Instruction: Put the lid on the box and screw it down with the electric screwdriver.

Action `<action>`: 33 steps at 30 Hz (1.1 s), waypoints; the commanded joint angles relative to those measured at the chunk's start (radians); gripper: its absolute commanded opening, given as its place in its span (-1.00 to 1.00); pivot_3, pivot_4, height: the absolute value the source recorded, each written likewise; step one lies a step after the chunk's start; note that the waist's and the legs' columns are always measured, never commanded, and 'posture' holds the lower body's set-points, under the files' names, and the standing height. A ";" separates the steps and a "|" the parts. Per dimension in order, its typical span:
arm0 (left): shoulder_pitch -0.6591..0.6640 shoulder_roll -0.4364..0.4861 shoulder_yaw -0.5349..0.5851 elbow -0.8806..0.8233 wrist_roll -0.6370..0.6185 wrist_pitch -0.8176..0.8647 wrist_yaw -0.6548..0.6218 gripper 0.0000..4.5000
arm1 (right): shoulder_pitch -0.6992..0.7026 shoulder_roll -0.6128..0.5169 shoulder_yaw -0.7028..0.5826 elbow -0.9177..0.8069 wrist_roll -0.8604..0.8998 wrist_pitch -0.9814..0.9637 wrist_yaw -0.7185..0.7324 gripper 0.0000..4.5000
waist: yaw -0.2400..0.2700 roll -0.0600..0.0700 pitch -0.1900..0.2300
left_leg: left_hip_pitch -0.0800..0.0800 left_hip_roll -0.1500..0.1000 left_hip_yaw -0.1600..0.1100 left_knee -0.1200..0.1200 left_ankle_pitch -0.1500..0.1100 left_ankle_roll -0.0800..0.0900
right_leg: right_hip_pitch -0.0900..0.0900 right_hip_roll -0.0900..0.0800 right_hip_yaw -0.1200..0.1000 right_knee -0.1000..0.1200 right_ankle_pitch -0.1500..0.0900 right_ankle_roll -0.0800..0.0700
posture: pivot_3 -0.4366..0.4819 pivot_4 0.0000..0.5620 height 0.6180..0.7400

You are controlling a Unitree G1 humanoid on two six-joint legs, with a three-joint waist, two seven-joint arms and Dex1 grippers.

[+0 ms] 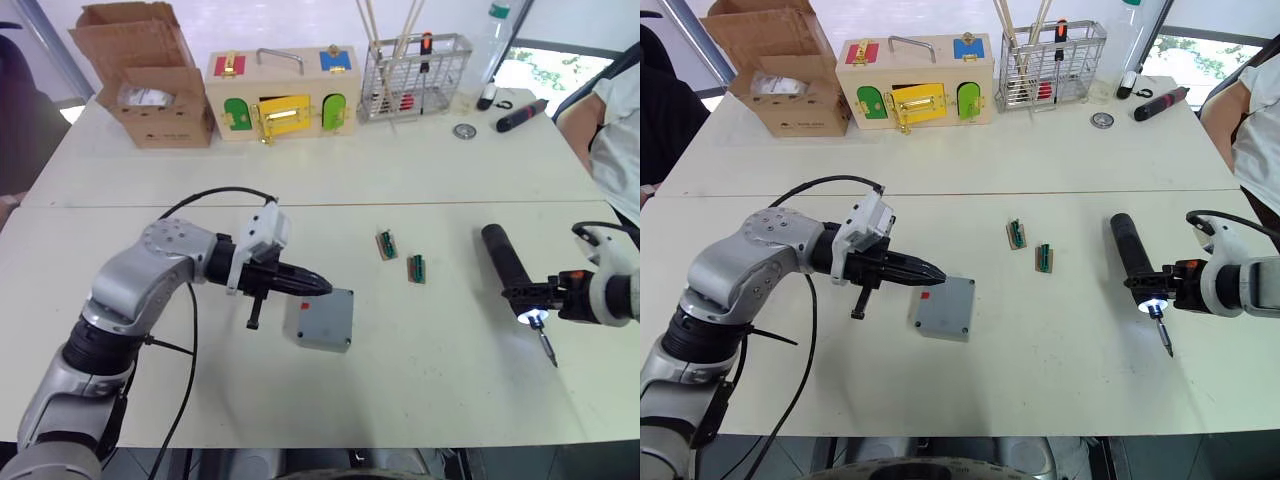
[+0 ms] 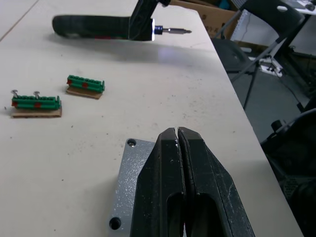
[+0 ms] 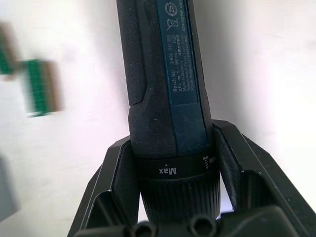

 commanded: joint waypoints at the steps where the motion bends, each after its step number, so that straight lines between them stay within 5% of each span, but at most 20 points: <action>1: 0.011 0.036 -0.004 -0.028 0.020 -0.022 -0.001 -1.00 | -0.053 0.020 -0.018 0.015 -0.135 0.012 0.033 -0.15 | 0.001 0.000 0.000 | 0.000 0.000 0.000 0.000 0.000 0.000 | 0.000 0.000 0.000 0.001 0.000 0.000 | -0.05 -0.47 1.00; 4: 0.029 0.067 -0.028 -0.005 0.072 -0.063 -0.002 -1.00 | -0.079 0.049 -0.024 0.016 -0.212 0.039 0.062 -0.15 | 0.002 0.000 0.000 | 0.001 0.000 0.000 0.001 0.000 0.000 | 0.000 0.000 0.001 0.003 0.001 -0.001 | -0.05 -0.47 1.00; 6: 0.038 0.083 -0.031 0.018 0.093 -0.085 -0.005 -1.00 | -0.089 0.066 -0.033 0.010 -0.262 0.049 0.078 0.27 | 0.004 0.000 0.000 | 0.002 0.000 0.000 0.002 0.000 0.000 | 0.001 0.000 0.001 0.004 0.001 -0.001 | -0.05 -0.47 1.00; 12: 0.039 0.098 -0.005 0.095 0.105 -0.106 -0.010 -1.00 | -0.097 0.105 -0.073 -0.034 -0.408 0.043 0.124 0.99 | 0.004 0.000 0.000 | 0.001 0.000 0.000 0.003 0.000 0.000 | 0.000 0.000 0.001 0.006 0.001 -0.001 | -0.05 -0.47 1.00; 17: 0.009 0.060 0.010 0.245 0.140 -0.131 0.036 -1.00 | -0.132 0.060 -0.033 -0.125 -0.706 -0.310 0.318 0.99 | 0.003 0.002 0.001 | 0.001 -0.001 0.000 0.006 0.000 0.001 | -0.002 0.000 0.001 0.010 0.001 0.000 | -0.05 -0.47 1.00; 22: 0.019 0.065 -0.010 0.305 0.178 -0.171 0.014 -1.00 | -0.054 0.138 -0.112 -0.408 -0.615 -0.372 0.585 0.99 | -0.001 0.001 0.001 | 0.000 0.002 -0.001 0.008 -0.001 0.003 | -0.003 0.003 0.000 0.012 0.001 -0.001 | -0.05 -0.47 1.00; 27: 0.091 0.128 -0.026 0.151 0.148 -0.105 -0.031 -1.00 | 0.159 0.272 -0.073 -0.741 -0.529 -0.369 0.626 0.99 | 0.006 0.000 0.001 | -0.003 0.003 -0.003 0.011 -0.002 0.004 | -0.003 0.003 -0.001 0.012 0.000 -0.001 | -0.05 -0.47 1.00; 33: 0.147 0.131 -0.040 0.051 0.143 -0.056 -0.007 -1.00 | 0.234 0.436 0.044 -0.853 -0.581 -0.382 0.545 0.99 | 0.005 -0.001 0.001 | -0.001 -0.001 -0.003 0.016 -0.001 0.002 | 0.002 -0.001 -0.001 0.013 0.002 0.001 | -0.05 -0.47 1.00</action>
